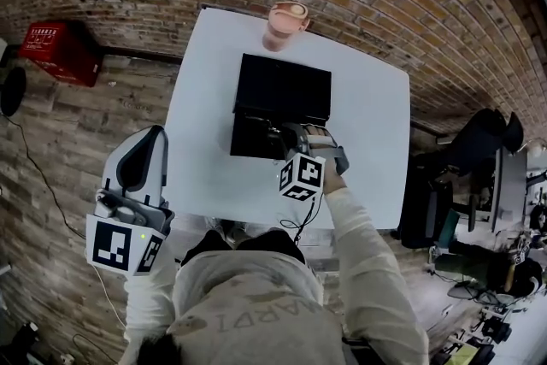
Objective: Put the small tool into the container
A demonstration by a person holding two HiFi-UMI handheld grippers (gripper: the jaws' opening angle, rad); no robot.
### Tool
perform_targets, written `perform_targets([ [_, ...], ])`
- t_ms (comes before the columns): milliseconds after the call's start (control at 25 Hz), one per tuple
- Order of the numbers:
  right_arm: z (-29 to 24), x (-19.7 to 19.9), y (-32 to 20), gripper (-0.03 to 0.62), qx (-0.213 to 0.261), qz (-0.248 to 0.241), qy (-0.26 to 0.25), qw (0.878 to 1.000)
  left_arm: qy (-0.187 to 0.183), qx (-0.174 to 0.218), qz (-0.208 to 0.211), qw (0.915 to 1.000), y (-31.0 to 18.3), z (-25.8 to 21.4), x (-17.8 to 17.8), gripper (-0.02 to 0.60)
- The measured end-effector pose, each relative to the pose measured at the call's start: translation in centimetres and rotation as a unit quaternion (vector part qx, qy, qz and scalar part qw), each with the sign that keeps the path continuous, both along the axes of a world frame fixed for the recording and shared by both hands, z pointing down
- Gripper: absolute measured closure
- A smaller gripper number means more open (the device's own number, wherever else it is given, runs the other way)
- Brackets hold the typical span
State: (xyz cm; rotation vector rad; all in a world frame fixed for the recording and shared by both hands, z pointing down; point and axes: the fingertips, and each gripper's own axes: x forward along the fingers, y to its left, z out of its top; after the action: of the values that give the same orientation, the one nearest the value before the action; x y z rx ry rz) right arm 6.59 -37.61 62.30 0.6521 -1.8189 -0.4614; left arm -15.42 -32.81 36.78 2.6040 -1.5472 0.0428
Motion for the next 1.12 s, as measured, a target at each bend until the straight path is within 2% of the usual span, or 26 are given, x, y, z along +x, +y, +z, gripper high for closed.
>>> perform_targets([
  [280, 1.2, -0.1, -0.1, 0.582, -0.006, -0.012, 0.019, 1.000, -0.007, -0.001, -0.013, 0.9999, 0.2, 0.0, -0.2, 0.577],
  [560, 1.4, -0.2, 0.1, 0.569, -0.023, -0.010, 0.012, 1.000, -0.005, 0.000, -0.016, 0.9999, 0.4, -0.2, 0.2, 0.577],
  [840, 1.2, 0.0, 0.6, 0.546, -0.062, 0.009, -0.017, 0.998, -0.006, 0.003, -0.018, 0.9998, 0.9, -0.6, 0.6, 0.577],
  [1120, 0.7, 0.4, 1.1, 0.523, -0.105, 0.054, -0.059, 0.991, -0.003, 0.005, -0.014, 0.9999, 1.8, -0.8, 1.1, 0.577],
])
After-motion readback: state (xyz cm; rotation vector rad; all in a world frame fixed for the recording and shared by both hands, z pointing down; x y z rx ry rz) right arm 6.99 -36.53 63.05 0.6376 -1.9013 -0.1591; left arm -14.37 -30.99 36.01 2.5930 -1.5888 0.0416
